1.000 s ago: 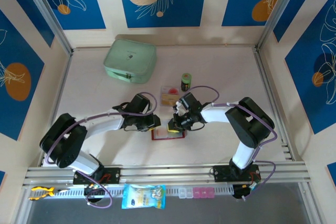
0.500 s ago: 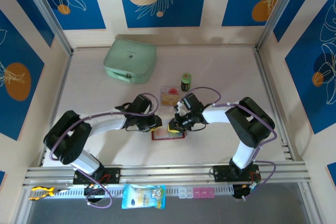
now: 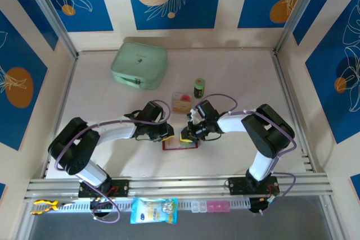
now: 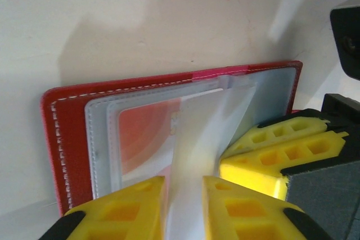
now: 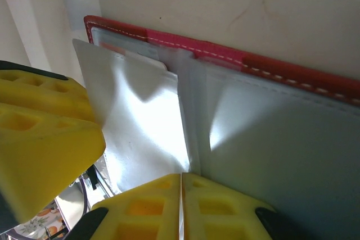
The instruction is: Take the credit cards out of the card holder
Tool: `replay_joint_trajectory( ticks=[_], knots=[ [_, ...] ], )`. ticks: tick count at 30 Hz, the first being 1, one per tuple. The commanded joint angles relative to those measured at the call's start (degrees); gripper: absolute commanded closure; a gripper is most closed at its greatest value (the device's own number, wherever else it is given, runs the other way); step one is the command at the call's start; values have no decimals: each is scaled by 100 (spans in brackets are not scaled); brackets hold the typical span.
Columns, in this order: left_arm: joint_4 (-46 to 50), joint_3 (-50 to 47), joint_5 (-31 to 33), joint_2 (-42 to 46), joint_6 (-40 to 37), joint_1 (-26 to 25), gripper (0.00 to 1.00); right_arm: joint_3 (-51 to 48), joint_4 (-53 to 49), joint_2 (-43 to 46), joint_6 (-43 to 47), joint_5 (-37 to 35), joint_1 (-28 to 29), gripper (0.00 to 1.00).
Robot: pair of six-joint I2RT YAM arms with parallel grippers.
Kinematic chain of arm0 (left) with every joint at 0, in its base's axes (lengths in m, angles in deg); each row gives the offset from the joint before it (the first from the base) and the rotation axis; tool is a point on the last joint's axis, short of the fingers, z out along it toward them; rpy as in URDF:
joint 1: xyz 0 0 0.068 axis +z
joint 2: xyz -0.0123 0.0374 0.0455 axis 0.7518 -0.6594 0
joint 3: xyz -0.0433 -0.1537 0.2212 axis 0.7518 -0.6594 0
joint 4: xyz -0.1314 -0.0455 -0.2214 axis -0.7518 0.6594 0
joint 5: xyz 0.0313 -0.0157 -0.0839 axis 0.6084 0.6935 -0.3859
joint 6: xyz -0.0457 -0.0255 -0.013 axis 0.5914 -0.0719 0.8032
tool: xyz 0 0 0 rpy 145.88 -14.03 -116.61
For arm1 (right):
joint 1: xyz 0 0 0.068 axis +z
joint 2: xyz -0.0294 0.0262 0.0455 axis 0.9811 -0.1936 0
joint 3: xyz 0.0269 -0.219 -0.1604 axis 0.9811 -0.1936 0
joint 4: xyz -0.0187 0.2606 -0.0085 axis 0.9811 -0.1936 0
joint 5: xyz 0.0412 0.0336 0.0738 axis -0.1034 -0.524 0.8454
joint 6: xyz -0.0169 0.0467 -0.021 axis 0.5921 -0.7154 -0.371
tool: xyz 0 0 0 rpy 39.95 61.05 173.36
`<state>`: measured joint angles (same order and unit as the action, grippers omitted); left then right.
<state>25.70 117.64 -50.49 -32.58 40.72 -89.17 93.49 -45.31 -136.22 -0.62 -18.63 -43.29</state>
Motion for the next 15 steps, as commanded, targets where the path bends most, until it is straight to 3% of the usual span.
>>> replay_joint_trajectory(
  ticks=[1,8,15],
  knots=[
    [-193,-74,-161,-34,85,-62,80,-99,-66,-70,-54,103,-10,90],
    [-114,-23,-201,118,74,-68,81,-33,-132,300,-174,103,-5,83],
    [-3,106,-253,204,39,-96,80,276,-853,981,-30,-229,-38,76]
  ],
)
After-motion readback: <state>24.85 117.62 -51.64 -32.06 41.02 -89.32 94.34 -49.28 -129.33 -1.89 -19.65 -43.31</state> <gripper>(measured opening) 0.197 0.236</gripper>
